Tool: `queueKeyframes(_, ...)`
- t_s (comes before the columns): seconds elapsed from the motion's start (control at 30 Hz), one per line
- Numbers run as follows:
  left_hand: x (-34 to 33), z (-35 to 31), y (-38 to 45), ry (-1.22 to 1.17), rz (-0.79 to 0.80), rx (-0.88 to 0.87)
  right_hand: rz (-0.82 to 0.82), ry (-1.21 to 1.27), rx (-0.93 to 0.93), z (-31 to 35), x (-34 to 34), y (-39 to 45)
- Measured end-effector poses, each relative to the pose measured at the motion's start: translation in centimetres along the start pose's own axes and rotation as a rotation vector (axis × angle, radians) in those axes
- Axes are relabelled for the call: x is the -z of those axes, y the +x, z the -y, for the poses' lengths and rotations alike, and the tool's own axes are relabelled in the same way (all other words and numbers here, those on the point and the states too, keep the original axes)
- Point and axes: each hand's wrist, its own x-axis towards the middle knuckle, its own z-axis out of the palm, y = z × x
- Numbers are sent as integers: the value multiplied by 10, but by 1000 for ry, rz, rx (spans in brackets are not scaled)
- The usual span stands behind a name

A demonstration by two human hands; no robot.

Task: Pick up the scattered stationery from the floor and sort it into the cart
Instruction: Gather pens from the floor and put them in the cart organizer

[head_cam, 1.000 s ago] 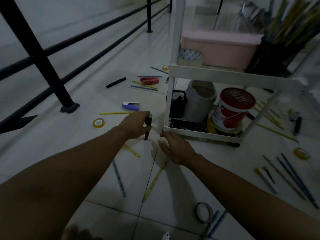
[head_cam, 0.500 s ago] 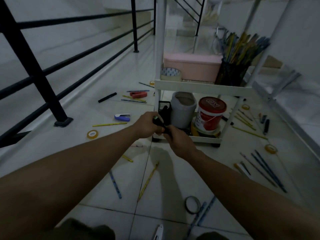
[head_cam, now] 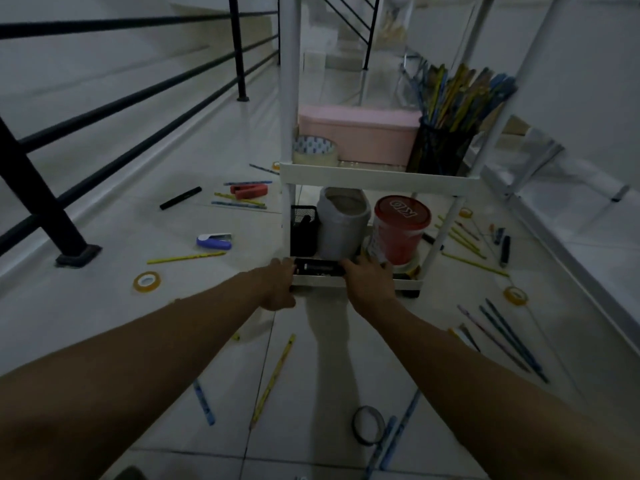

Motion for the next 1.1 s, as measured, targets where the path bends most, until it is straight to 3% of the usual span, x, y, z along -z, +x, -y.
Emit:
queueKeyframes(0.13,-19,14,12,49,108,93,19,36,-24,-10,-17,18)
queueKeyframes(0.53,-34,42,26,45,113,86,117,113,-42,2,-43,44)
queueKeyframes(0.67,-31,54,27,36,113,125,-157,75,15,5,-45,39)
queueKeyframes(0.77,-24,66,29,-7,91,150,-318,169,311,20,-44,33)
queueKeyframes(0.83,-19,79,31,-16,65,171,-255,260,485,40,-48,27)
queueKeyframes(0.97,-17,113,39,-14,-26,244,8,348,644,88,-61,26)
queueKeyframes(1.1,-19,146,48,-11,-95,359,98,360,643,132,-84,40)
